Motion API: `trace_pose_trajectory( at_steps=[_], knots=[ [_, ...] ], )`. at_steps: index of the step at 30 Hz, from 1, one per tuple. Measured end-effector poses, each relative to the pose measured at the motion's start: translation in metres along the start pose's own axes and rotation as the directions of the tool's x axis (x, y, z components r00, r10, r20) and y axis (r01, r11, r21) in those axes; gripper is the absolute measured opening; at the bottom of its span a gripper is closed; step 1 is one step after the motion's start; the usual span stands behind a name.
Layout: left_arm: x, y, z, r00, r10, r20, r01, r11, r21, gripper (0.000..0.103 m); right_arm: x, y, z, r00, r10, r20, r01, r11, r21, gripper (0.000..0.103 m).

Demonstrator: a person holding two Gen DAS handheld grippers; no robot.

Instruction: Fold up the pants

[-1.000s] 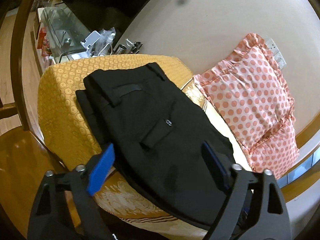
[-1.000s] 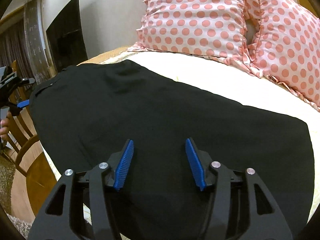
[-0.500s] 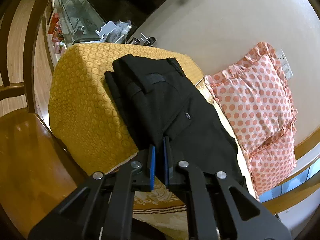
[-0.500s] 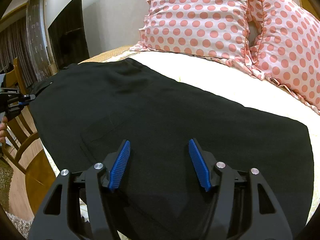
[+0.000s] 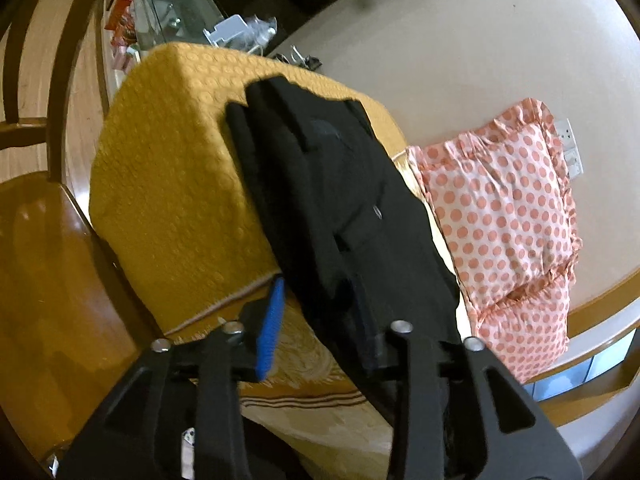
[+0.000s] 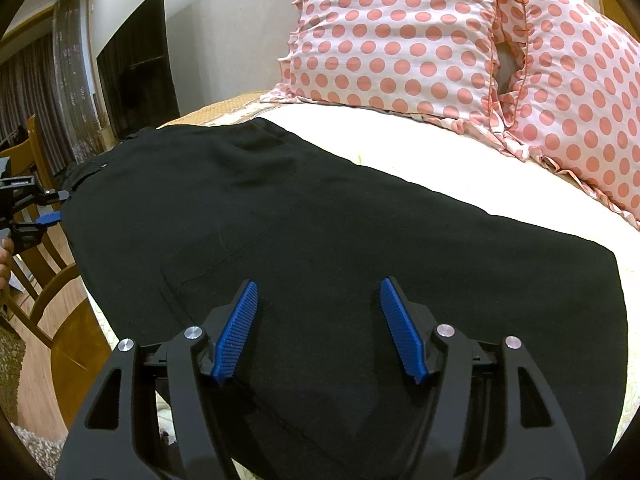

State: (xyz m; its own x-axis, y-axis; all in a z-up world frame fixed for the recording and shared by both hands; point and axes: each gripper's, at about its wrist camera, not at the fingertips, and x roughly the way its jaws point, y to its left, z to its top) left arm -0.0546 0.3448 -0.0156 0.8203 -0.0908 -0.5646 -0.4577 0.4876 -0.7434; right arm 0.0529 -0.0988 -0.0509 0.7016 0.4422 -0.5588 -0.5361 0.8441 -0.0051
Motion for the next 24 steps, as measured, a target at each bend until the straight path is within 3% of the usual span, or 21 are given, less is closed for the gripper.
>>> trace_pose_trajectory(
  at_steps=[8,21,23,24],
  knots=[
    [-0.006,-0.024,0.005,0.998,-0.054,0.03,0.052,0.997,0.061,0.043,-0.001,0.001,0.001,1.0,0.004,0.006,-0.004,1.0,-0.003,0.066],
    [0.019,0.011,0.059,0.994,-0.021,0.111,0.034,0.992,-0.12,0.049,-0.001,0.001,0.001,1.0,0.001,0.013,-0.001,1.0,-0.001,0.066],
    [0.023,0.012,0.062,0.992,-0.011,0.122,0.026,0.992,-0.122,0.038,-0.003,0.0,0.001,1.0,-0.001,0.025,0.001,1.0,0.008,0.066],
    [0.026,0.007,0.062,0.993,0.024,0.118,-0.013,0.995,-0.097,0.023,-0.006,-0.003,0.0,0.999,-0.004,0.033,0.004,1.0,0.017,0.067]
  ],
)
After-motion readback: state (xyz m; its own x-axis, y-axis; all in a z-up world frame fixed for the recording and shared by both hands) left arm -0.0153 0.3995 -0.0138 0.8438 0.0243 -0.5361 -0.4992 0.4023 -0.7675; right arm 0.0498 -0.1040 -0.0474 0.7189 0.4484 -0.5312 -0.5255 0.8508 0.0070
